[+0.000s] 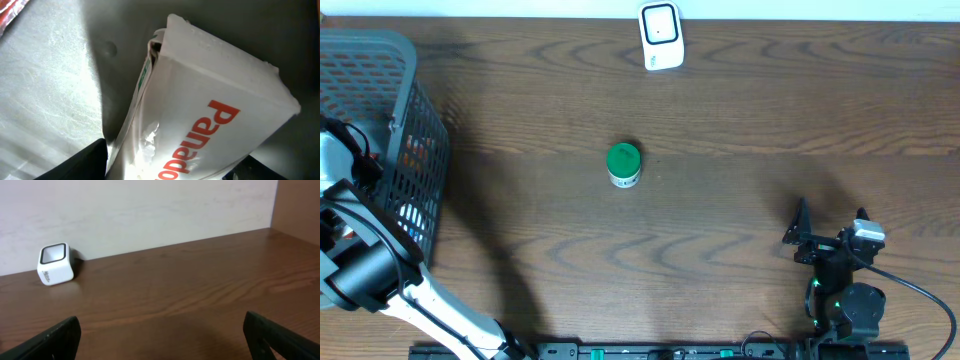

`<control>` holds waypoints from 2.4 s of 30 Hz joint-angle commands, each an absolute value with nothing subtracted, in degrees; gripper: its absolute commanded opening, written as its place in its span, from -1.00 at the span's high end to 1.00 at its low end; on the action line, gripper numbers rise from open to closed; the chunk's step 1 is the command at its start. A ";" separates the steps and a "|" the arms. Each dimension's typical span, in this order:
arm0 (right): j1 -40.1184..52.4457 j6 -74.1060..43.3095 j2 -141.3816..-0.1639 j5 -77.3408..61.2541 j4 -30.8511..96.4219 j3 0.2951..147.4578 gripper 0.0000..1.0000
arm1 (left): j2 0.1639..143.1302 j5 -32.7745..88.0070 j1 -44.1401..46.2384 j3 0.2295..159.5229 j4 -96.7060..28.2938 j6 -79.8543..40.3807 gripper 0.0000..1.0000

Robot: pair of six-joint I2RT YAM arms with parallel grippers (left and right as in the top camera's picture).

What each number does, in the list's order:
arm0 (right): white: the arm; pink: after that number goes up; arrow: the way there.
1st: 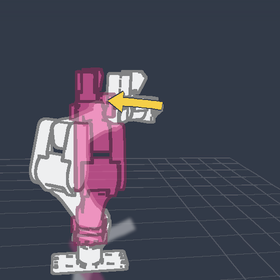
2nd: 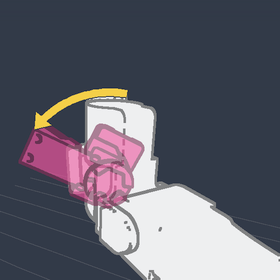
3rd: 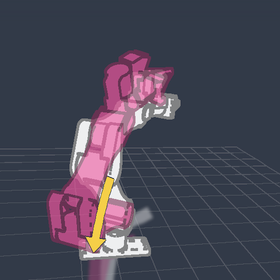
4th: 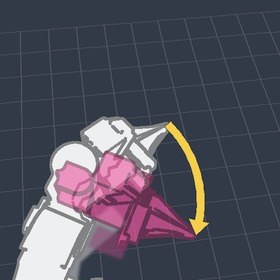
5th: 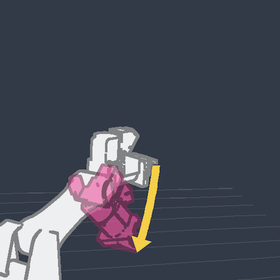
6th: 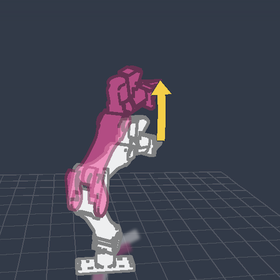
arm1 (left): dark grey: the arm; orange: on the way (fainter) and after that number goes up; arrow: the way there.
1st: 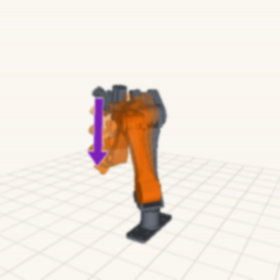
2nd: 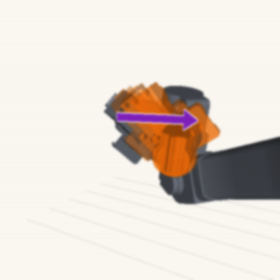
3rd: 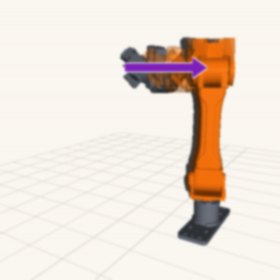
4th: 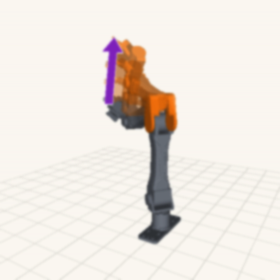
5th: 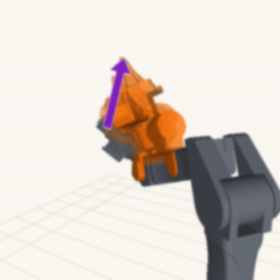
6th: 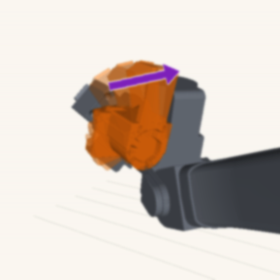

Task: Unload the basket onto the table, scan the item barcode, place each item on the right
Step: 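Return the left gripper into the basket above the white Panadol box, then lower the left gripper and grasp the white Panadol box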

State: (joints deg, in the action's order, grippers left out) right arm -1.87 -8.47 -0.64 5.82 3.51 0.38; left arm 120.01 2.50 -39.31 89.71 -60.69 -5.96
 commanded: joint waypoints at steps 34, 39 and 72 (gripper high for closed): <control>-2.04 -7.84 -0.49 6.11 3.64 0.32 -0.98 | 120.22 -0.58 -39.42 102.69 -73.45 -8.27 -0.98; -2.04 -7.84 -0.49 6.11 3.64 0.32 -0.99 | 120.22 -0.47 -39.42 96.12 -68.99 -8.78 -0.99; -2.04 -7.84 -0.49 6.11 3.64 0.32 -0.99 | 120.09 -0.69 -39.59 101.54 -71.40 -11.68 -0.22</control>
State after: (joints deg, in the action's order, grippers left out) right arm -1.87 -8.47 -0.64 5.82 3.51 0.38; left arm 119.85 0.43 -39.33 92.86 -67.96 -10.81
